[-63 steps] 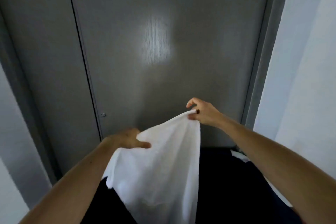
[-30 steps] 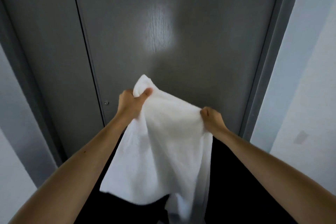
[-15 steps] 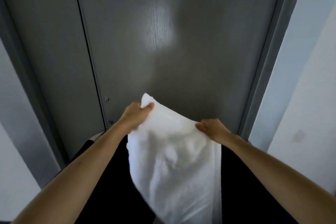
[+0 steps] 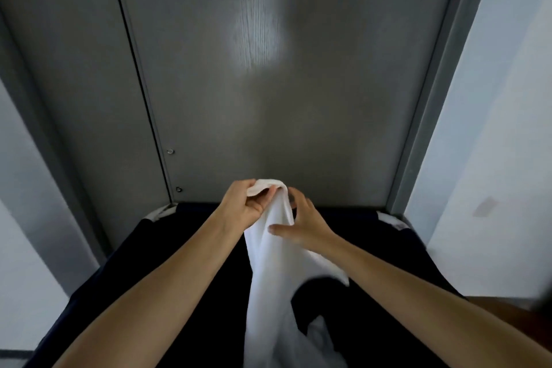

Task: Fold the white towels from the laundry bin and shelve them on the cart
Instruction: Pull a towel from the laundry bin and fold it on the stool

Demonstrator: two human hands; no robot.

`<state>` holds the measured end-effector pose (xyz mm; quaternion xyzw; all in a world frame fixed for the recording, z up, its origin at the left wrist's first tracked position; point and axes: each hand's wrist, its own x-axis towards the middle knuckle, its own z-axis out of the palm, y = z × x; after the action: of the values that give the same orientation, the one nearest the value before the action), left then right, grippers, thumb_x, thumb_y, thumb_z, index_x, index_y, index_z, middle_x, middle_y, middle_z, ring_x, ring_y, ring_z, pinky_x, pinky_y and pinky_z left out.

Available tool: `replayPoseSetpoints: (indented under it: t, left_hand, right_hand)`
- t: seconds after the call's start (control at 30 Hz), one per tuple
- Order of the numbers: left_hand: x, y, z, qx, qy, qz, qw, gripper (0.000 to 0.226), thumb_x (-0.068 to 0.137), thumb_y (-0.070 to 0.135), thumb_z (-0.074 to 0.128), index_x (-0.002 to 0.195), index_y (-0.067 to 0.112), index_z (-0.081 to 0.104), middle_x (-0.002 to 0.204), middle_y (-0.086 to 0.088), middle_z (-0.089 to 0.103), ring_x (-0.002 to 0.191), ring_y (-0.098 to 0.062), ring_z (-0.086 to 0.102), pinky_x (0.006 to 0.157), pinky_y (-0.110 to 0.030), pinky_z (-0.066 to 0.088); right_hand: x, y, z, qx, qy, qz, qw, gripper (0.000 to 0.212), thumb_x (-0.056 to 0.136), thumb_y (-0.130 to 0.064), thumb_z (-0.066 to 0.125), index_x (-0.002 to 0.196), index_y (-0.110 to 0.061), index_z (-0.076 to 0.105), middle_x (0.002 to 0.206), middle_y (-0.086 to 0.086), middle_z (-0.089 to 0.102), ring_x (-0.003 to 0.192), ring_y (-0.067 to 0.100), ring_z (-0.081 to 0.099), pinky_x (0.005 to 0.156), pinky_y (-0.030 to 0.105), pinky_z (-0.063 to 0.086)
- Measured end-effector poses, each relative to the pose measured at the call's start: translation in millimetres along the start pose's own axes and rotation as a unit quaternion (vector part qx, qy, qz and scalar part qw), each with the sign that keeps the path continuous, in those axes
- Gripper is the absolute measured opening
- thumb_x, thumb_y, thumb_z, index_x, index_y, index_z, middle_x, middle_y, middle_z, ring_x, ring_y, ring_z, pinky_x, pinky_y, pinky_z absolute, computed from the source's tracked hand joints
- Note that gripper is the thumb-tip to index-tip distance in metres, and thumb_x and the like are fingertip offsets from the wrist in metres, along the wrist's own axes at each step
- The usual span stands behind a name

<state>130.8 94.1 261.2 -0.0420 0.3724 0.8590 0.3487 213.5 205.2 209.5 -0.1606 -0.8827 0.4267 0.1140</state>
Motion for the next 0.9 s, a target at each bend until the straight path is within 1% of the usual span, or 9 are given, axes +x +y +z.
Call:
replayPoseSetpoints:
  t: [0.1,0.17,0.33,0.4,0.47,0.63,0.73,0.83,0.9]
  left_hand:
    - [-4.7,2.6,6.4,-0.031,-0.027,0.005,0.999,0.018,0.094,-0.002,0.042,0.09,-0.012,0.056,0.091,-0.027,0.06,0.08,-0.034,0.064,0.061,-0.033,0.059]
    - [-10.0,5.9,10.2,-0.038,-0.053,0.0,0.998,0.019,0.094,0.0,0.043,0.089,-0.011,0.058,0.088,-0.026,0.063,0.072,-0.033,0.068,0.057,-0.029,0.059]
    - [-27.1,14.5,26.9,0.061,-0.096,0.006,0.994,0.024,0.094,0.006,0.042,0.081,-0.005,0.059,0.069,-0.017,0.069,0.057,-0.024,0.069,0.045,-0.022,0.054]
    - [-30.9,19.5,29.0,0.064,-0.1,0.024,0.993,0.027,0.094,0.008,0.04,0.077,-0.001,0.059,0.062,-0.013,0.067,0.052,-0.021,0.067,0.042,-0.019,0.051]
    - [-29.9,25.4,26.5,0.021,-0.097,0.05,0.994,0.031,0.093,0.008,0.036,0.072,0.001,0.058,0.055,-0.01,0.064,0.046,-0.018,0.064,0.039,-0.017,0.048]
    - [-12.4,42.1,5.6,-0.121,-0.065,0.12,0.983,0.029,0.093,0.009,0.034,0.072,0.003,0.053,0.049,-0.004,0.059,0.042,-0.01,0.059,0.04,-0.014,0.045]
    - [2.3,49.6,-18.4,-0.172,-0.014,0.147,0.974,0.029,0.092,0.009,0.033,0.07,0.005,0.052,0.047,-0.002,0.057,0.04,-0.008,0.056,0.039,-0.013,0.042]
    - [12.1,41.6,-44.2,-0.197,0.038,0.159,0.967,0.029,0.091,0.007,0.033,0.067,0.007,0.05,0.045,-0.001,0.054,0.038,-0.007,0.053,0.04,-0.012,0.041]
    - [16.5,31.0,-61.1,-0.211,0.063,0.164,0.962,0.029,0.092,0.007,0.034,0.066,0.008,0.048,0.043,0.0,0.053,0.037,-0.006,0.052,0.041,-0.011,0.041]
  right_hand:
    - [2.5,25.3,-1.5,-0.069,0.016,0.054,0.996,0.073,0.076,-0.03,0.07,0.139,-0.022,0.033,0.128,0.002,0.046,0.113,0.019,0.051,0.093,0.03,0.045]
    - [3.2,39.4,-4.2,-0.095,0.009,0.086,0.992,0.072,0.078,-0.032,0.069,0.14,-0.023,0.033,0.13,0.006,0.042,0.118,0.023,0.049,0.096,0.029,0.043]
    - [12.5,36.4,-16.3,-0.042,0.065,0.026,0.997,0.081,0.071,-0.037,0.076,0.139,-0.028,0.033,0.13,-0.008,0.032,0.123,0.015,0.031,0.105,0.037,0.035]
    - [16.8,35.4,-19.0,-0.045,0.023,0.025,0.998,0.068,0.063,-0.051,0.075,0.122,-0.024,0.053,0.12,-0.008,0.048,0.117,0.017,0.044,0.1,0.041,0.042]
    - [15.5,36.6,-21.8,-0.059,-0.018,0.05,0.997,0.051,0.069,-0.049,0.073,0.111,-0.021,0.063,0.114,0.001,0.062,0.109,0.023,0.057,0.092,0.037,0.047]
    - [2.8,58.3,-35.3,-0.082,-0.073,0.071,0.991,0.047,0.081,-0.027,0.069,0.126,-0.029,0.056,0.118,-0.005,0.059,0.115,0.016,0.054,0.093,0.024,0.042]
    - [-4.3,63.0,-42.9,-0.062,-0.114,0.08,0.988,0.038,0.083,-0.016,0.066,0.12,-0.024,0.06,0.105,-0.009,0.06,0.098,0.009,0.058,0.076,0.016,0.045]
    - [-6.3,67.4,-48.9,-0.077,-0.145,0.074,0.984,0.026,0.083,-0.015,0.062,0.109,-0.019,0.063,0.101,-0.006,0.063,0.095,0.011,0.06,0.082,0.023,0.048]
    - [-8.5,75.9,-49.2,-0.089,-0.161,0.081,0.98,0.011,0.083,-0.014,0.06,0.094,-0.017,0.063,0.092,-0.005,0.061,0.087,0.012,0.059,0.075,0.024,0.046]
